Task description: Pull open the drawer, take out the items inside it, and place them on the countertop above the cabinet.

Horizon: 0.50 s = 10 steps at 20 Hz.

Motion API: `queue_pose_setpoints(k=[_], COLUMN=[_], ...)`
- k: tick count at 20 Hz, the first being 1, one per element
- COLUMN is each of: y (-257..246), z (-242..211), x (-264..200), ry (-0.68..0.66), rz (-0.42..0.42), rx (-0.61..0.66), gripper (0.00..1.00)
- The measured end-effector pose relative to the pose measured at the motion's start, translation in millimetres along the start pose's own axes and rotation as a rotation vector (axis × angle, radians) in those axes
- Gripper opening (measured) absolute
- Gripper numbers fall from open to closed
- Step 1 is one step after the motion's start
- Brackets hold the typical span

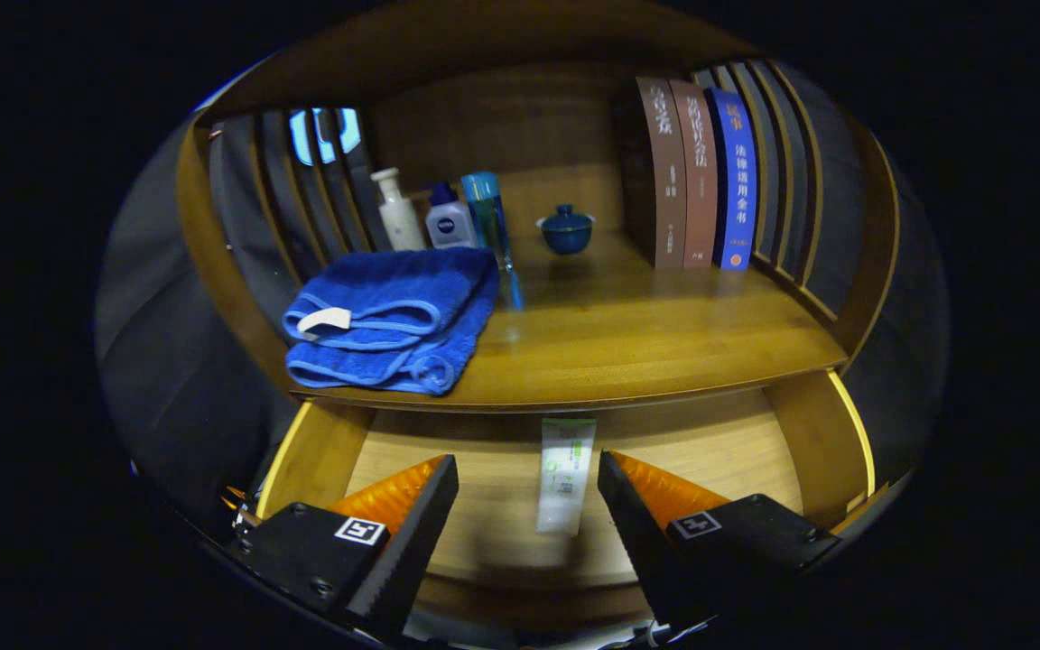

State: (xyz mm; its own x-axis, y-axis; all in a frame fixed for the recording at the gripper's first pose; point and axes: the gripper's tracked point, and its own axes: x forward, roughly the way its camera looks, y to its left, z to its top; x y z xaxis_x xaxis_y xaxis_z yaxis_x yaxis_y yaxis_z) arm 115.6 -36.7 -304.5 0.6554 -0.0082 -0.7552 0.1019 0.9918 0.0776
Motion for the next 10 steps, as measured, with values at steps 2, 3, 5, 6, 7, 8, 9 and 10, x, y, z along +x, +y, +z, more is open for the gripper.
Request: queue_pose_setpoints(k=[2,3,5,6,7,8,9,10], y=[-9,-12,-16,-19,-20,-22,-23,-25], z=[-13,-22,-37,-46,-45,-49,-52,-58], x=[21,28,44,51,50,54,52,57], ry=[0.100,0.156,0.247,0.280,0.298,0.321,0.352,0.379], rz=[-0.032,-0.038,-0.050,-0.062,-0.071,-0.081,-0.086,-0.094], rx=[-0.002,-0.006,-0.006,-0.011,-0.020,-0.033,-0.050,-0.073], gripper=[0.97,0.97,0.97,0.95,0.94,0.93,0.93,0.92])
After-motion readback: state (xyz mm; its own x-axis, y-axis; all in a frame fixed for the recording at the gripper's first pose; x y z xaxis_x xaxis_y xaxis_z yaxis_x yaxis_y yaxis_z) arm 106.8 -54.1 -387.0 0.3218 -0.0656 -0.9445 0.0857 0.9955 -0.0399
